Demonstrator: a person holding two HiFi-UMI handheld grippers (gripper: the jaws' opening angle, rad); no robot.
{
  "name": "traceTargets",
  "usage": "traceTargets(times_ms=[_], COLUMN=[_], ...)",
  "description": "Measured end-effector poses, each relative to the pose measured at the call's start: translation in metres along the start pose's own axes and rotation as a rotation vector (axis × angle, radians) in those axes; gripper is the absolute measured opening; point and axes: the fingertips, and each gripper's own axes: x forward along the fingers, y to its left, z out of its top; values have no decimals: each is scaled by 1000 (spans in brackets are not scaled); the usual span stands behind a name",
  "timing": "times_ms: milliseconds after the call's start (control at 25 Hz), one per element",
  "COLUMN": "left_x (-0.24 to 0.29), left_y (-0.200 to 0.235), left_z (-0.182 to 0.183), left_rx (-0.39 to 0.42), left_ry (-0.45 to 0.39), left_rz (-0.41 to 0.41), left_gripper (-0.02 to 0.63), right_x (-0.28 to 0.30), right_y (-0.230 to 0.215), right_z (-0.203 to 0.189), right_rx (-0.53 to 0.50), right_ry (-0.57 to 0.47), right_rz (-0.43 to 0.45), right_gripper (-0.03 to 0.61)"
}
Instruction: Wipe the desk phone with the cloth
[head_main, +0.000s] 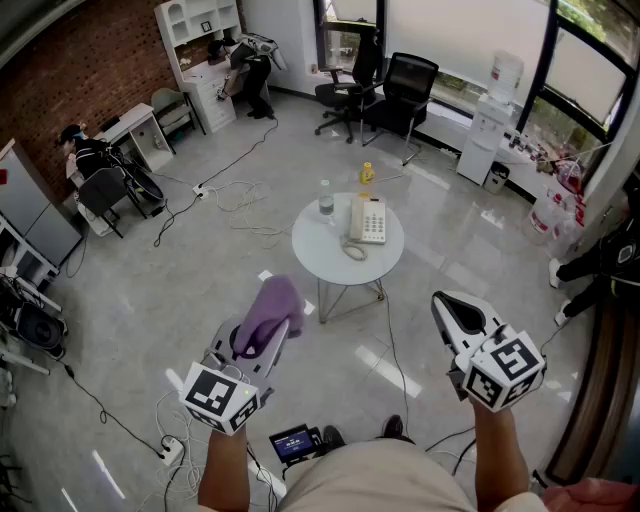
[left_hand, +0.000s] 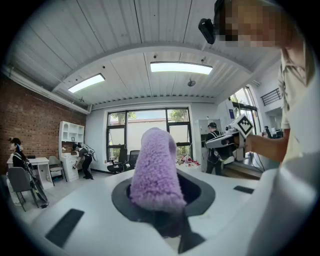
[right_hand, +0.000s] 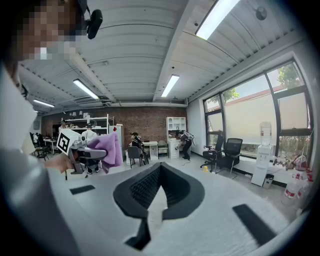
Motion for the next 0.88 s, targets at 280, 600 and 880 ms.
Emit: traceTargets(times_ms=[280, 600, 880], left_x=[-1, -7, -3], left_y=[-10, -12, -16], left_z=[8, 2, 6], left_rx=[-3, 4, 5], left_ry=[8, -9, -4], left_rz=[1, -34, -61], left_gripper=[80, 80, 80], right_x=[-11, -16, -17], right_y=[0, 10, 9], right_z=[3, 1, 1], right_rx=[-3, 0, 21], right_ry=[-9, -17, -28], right_rz=[-4, -23, -37], right_gripper=[-9, -9, -8])
